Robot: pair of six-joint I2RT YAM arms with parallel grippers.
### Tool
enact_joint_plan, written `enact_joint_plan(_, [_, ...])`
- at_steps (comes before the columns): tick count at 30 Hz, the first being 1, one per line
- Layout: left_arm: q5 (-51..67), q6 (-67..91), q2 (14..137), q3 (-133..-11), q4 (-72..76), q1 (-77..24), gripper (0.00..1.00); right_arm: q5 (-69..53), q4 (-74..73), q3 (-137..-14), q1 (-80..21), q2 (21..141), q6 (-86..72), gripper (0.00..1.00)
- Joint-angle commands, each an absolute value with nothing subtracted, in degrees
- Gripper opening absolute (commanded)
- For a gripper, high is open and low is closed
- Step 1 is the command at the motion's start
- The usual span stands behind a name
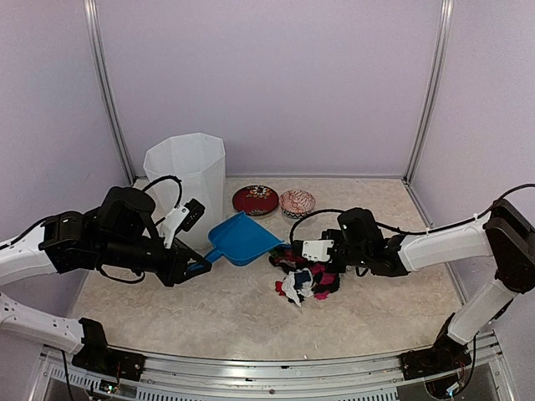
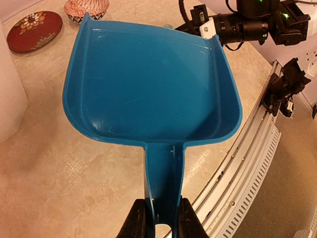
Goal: Sweep away the paper scraps from the table
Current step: Sweep the paper scraps at the center of the board.
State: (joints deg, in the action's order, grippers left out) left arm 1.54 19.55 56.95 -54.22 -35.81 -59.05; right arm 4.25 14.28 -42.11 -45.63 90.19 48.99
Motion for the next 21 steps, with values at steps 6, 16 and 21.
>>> enact_joint_plan(6, [2.7, 25.5, 57.6, -49.8, -33.2, -62.0, 0.0, 3.0, 11.5, -35.4, -47.4, 76.6, 44.4, 0.0])
enact_joint_plan(16, [4.1, 27.7, 58.5, -46.7, -32.4, -62.3, 0.0, 8.1, 9.3, -35.8, -48.2, 64.0, 38.3, 0.0])
enact_joint_plan(21, [5.0, 28.9, 59.5, -45.4, -33.5, -62.5, 0.0, 9.7, 4.0, -39.0, -48.2, 61.4, 30.9, 0.0])
